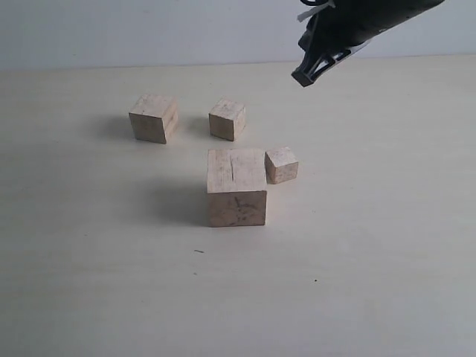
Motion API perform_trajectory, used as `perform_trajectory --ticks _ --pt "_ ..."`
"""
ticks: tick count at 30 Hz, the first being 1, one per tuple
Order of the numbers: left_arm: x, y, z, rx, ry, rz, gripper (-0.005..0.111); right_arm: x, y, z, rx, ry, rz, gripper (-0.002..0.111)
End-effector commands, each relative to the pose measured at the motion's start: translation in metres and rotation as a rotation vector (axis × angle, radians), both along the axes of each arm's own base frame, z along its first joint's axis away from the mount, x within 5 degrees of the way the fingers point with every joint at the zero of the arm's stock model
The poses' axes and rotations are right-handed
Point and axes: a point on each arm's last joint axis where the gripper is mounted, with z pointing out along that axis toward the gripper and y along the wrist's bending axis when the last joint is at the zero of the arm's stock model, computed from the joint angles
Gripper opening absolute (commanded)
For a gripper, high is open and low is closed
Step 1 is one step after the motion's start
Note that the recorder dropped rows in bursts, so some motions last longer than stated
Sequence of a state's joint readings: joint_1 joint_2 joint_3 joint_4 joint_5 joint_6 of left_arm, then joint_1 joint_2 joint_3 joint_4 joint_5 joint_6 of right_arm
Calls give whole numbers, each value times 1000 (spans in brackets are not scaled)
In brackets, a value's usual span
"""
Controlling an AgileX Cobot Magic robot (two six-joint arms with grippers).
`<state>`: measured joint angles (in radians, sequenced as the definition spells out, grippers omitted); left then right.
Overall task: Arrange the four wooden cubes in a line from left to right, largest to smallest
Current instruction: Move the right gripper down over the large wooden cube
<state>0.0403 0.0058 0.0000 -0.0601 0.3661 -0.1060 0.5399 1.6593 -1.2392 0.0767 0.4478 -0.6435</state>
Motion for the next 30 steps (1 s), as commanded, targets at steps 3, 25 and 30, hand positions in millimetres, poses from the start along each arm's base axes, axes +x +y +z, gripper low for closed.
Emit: perform_trajectory --ticks 3,25,30 --pt "0 0 1 -4 -15 -4 0 35 -46 -26 -24 72 -177 0" --pt "0 0 1 -4 -15 -4 0 19 -16 -63 344 315 542 26" --pt "0 0 1 -4 -15 -4 0 18 -14 -61 375 322 545 72"
